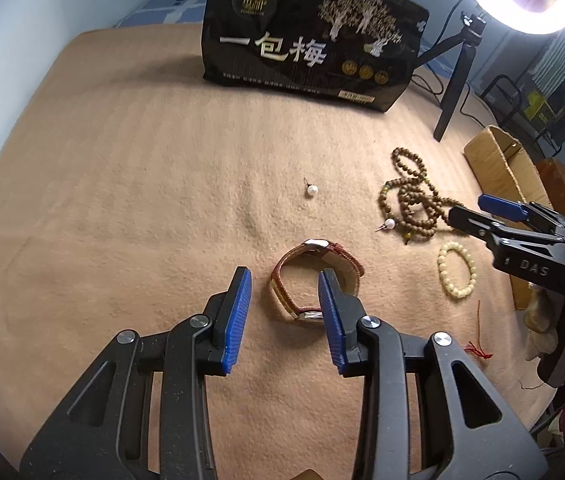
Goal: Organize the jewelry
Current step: 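Close the left tool on the watch strap while the right tool grasps the wooden bead strand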
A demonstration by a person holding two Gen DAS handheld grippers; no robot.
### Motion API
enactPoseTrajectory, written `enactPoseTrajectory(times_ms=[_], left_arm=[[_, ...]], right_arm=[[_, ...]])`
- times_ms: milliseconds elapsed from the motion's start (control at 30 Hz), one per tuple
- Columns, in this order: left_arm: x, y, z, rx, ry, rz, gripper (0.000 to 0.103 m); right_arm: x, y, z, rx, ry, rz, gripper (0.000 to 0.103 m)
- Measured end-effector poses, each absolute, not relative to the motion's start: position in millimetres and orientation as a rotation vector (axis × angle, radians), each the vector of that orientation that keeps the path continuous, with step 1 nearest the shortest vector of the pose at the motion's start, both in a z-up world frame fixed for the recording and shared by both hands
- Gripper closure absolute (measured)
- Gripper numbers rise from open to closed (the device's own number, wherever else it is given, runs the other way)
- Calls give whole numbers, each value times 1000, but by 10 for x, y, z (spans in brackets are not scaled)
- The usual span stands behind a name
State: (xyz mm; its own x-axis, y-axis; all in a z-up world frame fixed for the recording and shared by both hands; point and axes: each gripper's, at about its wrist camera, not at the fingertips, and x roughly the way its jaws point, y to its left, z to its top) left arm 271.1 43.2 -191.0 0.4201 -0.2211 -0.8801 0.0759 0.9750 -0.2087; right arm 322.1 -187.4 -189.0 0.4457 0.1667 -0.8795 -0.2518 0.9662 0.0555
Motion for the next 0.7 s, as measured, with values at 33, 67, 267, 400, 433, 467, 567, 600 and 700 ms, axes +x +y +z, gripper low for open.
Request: enactPoseTrajectory(times_ms=[33,67,267,400,433,467,567,600,700], left_arm=[[2726,434,-1935,-146,1127,-187,68],[2741,436,-1954,-146,1130,-188,68],[2783,451,-2067,-143,1151,-197,68],[2827,455,-2140,-147,1169,-199,68],[2837,458,-2151,-153,1172,-201,68],[2849,459,-2168,-157,1177,-202,68],[2880,450,-2210,-154,1182,-205,68],[2890,451,-2222,-154,1183,-205,68],[2920,449,-2251,-160,1183,-205,68]], right_arm=[[3244,-1847,-1925,-98,1085,257,32],[3270,-1821,-1961,-107,1091,256,33],[3406,-1744,-2090,-140,1114,235,36],[3485,-1711,-2175,-146,1128,235,36],[3501,-1704,-2192,-150,1129,233,36],[3519,-1699,-2211,-152,1132,231,36],[3543,-1695,-2239,-151,1134,231,35],[3554,-1689,-2247,-153,1133,231,35],[3612,-1679,-2298,-148,1140,234,35]])
